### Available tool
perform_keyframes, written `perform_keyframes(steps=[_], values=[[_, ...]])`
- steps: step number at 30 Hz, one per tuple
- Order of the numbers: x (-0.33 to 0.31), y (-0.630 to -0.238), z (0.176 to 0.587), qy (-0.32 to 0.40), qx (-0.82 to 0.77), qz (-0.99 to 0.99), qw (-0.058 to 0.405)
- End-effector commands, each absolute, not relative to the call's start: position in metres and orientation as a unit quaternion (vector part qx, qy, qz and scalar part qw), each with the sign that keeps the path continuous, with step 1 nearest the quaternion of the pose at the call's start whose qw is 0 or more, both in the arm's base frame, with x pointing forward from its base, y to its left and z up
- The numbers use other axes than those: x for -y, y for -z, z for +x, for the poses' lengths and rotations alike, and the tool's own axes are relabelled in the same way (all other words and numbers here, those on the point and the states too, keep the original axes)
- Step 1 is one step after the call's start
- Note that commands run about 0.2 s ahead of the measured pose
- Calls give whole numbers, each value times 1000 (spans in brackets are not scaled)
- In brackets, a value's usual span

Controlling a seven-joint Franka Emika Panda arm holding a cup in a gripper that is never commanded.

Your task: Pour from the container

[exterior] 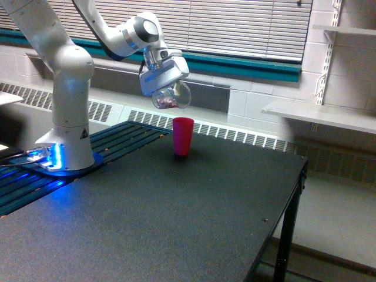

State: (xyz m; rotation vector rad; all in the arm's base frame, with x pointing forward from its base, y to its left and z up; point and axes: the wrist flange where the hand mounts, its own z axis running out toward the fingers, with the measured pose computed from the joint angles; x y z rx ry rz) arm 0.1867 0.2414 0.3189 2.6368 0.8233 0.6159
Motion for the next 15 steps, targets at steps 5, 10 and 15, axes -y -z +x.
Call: perform_keyframes(steps=[5,10,15], values=[[-233,-302,178,-202,-290,919,172],[-231,-300,178,-202,-293,918,177],[-230,-298,178,-199,-299,915,183]])
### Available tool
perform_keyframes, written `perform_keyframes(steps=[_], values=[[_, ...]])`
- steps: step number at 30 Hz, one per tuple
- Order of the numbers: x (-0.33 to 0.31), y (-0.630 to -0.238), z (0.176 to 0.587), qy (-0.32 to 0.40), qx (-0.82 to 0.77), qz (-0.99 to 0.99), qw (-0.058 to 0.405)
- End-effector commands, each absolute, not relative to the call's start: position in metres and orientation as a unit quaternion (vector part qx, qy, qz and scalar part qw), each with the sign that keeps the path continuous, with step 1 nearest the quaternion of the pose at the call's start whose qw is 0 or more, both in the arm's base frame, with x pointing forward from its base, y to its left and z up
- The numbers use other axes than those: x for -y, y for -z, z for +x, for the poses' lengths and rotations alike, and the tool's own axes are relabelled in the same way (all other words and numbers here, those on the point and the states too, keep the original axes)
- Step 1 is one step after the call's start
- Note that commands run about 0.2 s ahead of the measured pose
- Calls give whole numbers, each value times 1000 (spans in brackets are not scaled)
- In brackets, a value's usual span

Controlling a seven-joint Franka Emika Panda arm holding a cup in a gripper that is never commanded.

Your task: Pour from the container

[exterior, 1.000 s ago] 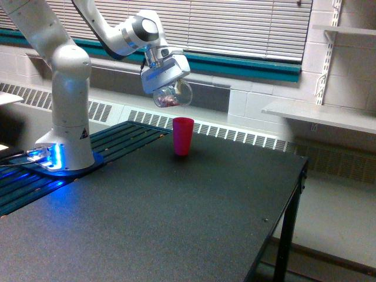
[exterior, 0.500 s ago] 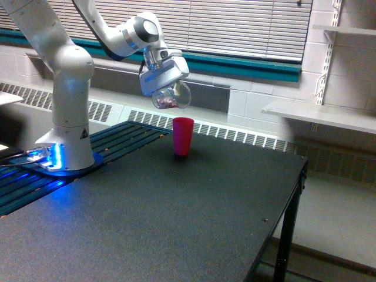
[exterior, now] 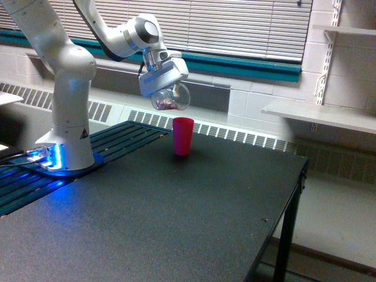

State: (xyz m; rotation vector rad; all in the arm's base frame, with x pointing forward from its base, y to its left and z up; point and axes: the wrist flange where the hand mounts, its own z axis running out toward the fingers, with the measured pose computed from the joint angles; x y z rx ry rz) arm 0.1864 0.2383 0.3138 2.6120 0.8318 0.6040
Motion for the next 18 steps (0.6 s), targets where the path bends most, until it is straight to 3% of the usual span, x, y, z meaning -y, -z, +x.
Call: perform_keyframes(steps=[1,18], values=[[-230,-297,177,-198,-301,915,184],[-227,-291,176,-193,-307,911,197]])
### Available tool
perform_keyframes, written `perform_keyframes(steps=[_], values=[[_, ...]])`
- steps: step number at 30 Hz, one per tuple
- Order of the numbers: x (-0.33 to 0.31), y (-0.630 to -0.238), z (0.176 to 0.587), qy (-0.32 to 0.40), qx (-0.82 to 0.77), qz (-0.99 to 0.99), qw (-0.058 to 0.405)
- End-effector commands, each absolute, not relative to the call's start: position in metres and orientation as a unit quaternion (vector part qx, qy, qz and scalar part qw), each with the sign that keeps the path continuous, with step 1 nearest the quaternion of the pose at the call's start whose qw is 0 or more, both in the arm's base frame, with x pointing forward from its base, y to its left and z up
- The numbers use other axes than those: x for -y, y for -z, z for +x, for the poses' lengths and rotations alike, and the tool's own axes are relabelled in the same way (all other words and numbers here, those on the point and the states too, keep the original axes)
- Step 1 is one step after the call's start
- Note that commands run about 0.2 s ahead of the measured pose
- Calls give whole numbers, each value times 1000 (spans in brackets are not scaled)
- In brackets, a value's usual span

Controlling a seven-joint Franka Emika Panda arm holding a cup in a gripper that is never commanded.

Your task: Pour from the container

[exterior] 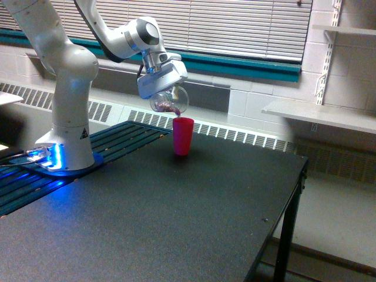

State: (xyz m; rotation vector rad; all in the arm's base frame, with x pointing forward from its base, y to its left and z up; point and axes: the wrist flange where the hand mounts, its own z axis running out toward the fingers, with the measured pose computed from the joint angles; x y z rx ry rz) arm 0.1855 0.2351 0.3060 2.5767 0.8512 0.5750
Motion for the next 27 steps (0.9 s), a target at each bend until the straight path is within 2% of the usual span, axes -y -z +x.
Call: perform_keyframes(steps=[1,27], values=[[-227,-291,176,-193,-308,911,197],[-223,-286,175,-187,-320,904,215]])
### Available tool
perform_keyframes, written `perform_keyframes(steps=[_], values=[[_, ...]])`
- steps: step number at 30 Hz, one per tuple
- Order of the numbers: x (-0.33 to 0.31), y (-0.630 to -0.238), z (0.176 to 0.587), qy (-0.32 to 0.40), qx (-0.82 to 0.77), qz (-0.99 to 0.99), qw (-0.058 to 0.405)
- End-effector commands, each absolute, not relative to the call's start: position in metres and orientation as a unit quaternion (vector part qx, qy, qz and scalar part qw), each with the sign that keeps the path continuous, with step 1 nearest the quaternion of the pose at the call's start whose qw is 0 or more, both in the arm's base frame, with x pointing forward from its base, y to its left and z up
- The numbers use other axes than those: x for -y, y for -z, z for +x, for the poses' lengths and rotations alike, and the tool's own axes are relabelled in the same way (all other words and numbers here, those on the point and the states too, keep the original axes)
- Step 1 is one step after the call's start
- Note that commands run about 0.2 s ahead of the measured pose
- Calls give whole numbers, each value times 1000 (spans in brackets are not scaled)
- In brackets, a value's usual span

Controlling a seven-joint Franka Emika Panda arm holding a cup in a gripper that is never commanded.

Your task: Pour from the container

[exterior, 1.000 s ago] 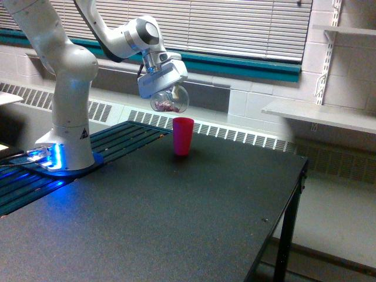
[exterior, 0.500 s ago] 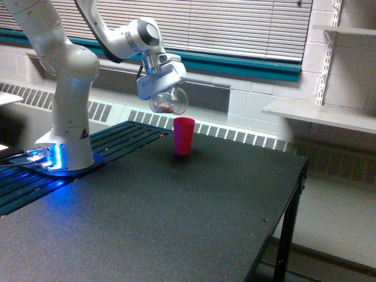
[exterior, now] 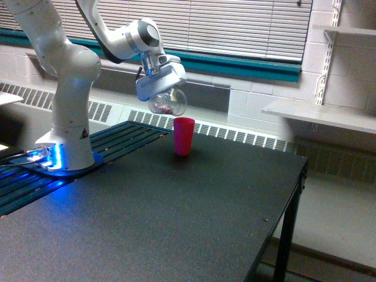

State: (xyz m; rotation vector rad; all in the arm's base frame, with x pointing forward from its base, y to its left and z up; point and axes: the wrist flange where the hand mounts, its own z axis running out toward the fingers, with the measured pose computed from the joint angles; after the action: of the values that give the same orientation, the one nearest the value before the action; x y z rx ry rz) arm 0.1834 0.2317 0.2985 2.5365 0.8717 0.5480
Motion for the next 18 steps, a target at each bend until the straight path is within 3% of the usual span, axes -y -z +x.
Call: perform_keyframes(steps=[1,18], values=[[-223,-286,175,-187,-321,903,216],[-222,-283,173,-183,-333,897,226]])
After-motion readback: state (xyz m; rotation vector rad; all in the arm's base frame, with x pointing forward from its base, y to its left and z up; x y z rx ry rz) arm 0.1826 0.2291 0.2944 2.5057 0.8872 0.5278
